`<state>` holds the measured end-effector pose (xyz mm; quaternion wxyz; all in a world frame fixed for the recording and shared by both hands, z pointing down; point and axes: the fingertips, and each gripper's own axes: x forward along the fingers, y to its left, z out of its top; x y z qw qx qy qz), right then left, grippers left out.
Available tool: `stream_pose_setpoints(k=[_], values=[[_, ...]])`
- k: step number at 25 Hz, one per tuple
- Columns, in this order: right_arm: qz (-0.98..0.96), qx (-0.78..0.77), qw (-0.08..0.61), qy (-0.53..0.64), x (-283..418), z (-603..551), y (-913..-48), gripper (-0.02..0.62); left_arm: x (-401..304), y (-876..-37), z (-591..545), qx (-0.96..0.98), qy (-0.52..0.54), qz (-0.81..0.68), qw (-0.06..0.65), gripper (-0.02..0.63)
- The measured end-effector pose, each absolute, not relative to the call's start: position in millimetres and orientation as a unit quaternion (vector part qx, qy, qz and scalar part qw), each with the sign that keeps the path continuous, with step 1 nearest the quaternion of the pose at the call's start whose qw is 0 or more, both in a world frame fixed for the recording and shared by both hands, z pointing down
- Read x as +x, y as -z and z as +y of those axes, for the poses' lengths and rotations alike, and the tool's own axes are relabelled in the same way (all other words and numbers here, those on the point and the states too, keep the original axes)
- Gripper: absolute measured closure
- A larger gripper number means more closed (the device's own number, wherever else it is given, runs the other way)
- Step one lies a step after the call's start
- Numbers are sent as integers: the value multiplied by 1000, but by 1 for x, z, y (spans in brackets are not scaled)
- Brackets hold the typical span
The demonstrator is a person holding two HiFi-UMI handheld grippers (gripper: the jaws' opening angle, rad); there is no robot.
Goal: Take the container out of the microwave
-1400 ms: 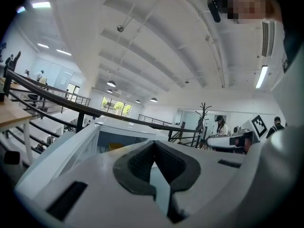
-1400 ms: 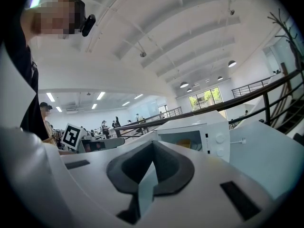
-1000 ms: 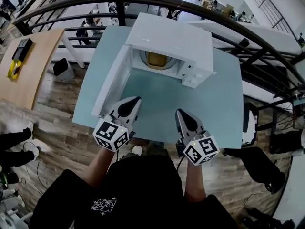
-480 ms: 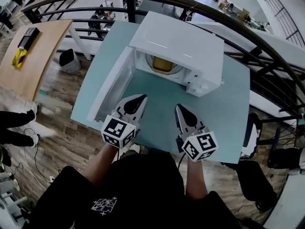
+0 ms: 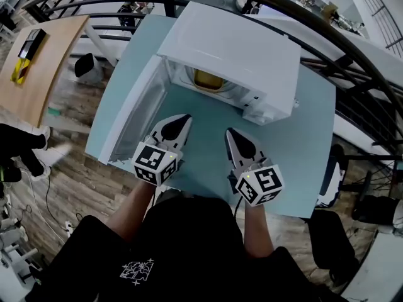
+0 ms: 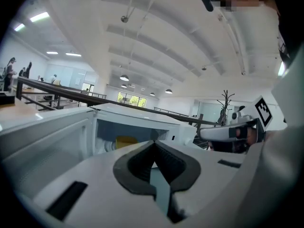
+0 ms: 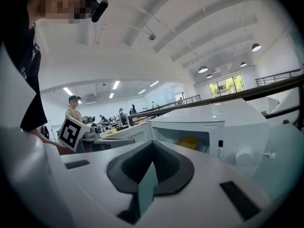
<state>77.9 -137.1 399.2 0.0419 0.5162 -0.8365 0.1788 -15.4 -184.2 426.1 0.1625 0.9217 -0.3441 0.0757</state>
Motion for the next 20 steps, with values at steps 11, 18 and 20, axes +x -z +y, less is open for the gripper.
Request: stream_pose_setpoints(k=[11, 18, 20], values=[[-835, 507, 29, -215, 88, -161, -427, 589, -2, -465, -217, 871, -3, -371, 322, 598], [-830, 511, 34, -223, 90, -174, -446, 589, 9, -482, -226, 853, 15, -374, 363, 598], [-829, 512, 30, -225, 90, -178, -449, 591, 14, -488, -229, 847, 25, -370, 381, 598]])
